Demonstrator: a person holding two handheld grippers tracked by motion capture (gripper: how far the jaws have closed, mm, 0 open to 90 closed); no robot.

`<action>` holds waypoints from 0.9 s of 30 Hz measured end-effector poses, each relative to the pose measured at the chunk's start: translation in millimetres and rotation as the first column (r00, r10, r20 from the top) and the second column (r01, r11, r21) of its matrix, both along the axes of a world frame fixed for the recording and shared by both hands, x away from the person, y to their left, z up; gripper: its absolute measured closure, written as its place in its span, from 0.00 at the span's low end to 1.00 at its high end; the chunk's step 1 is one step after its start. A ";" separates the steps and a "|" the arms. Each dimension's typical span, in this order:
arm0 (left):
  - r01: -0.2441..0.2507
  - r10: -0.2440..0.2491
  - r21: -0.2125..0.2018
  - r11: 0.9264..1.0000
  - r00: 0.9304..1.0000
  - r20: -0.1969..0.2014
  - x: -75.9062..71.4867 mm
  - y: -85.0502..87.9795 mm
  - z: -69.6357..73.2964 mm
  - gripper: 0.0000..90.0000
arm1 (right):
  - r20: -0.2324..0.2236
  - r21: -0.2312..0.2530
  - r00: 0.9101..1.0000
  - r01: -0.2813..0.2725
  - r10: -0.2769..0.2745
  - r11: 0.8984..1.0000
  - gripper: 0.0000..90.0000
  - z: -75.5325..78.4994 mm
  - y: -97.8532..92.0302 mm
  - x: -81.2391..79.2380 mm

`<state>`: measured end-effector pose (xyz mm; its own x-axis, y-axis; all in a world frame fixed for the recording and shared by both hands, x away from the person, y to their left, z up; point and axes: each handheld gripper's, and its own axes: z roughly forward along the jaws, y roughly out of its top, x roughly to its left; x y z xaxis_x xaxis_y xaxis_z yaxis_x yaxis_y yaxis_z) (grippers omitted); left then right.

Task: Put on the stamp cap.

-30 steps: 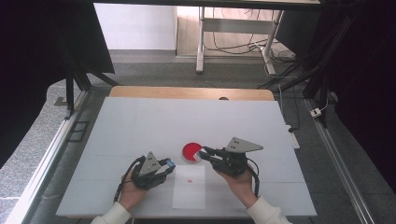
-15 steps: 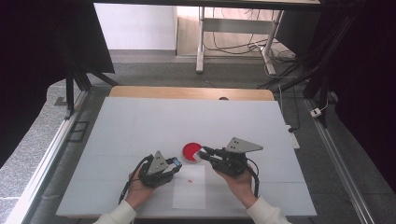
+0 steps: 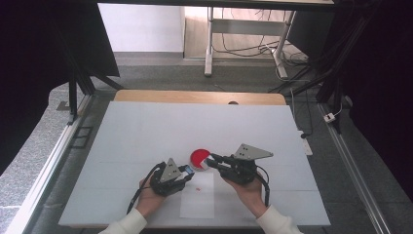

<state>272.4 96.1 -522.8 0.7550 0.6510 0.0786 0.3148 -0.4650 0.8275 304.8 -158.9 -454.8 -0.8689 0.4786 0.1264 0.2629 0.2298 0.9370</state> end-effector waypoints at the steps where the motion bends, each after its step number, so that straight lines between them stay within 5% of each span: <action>1: 0.003 -0.003 0.000 1.000 1.000 0.000 0.2 -0.8 -0.1 0.72 | -0.003 0.001 1.000 0.000 0.000 1.000 0.83 -0.2 0.3 -0.2; 27: 0.015 -0.016 0.018 1.000 0.999 0.035 -0.5 -19.6 0.8 0.72 | -0.029 -0.016 0.999 0.014 -0.014 1.000 0.83 -8.6 12.5 -2.1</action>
<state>271.9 76.5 -522.0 0.7616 0.6375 0.1165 0.2781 -0.4839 0.8297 302.8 -146.4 -463.4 -0.8582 0.4928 0.1439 0.2932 0.2404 0.9253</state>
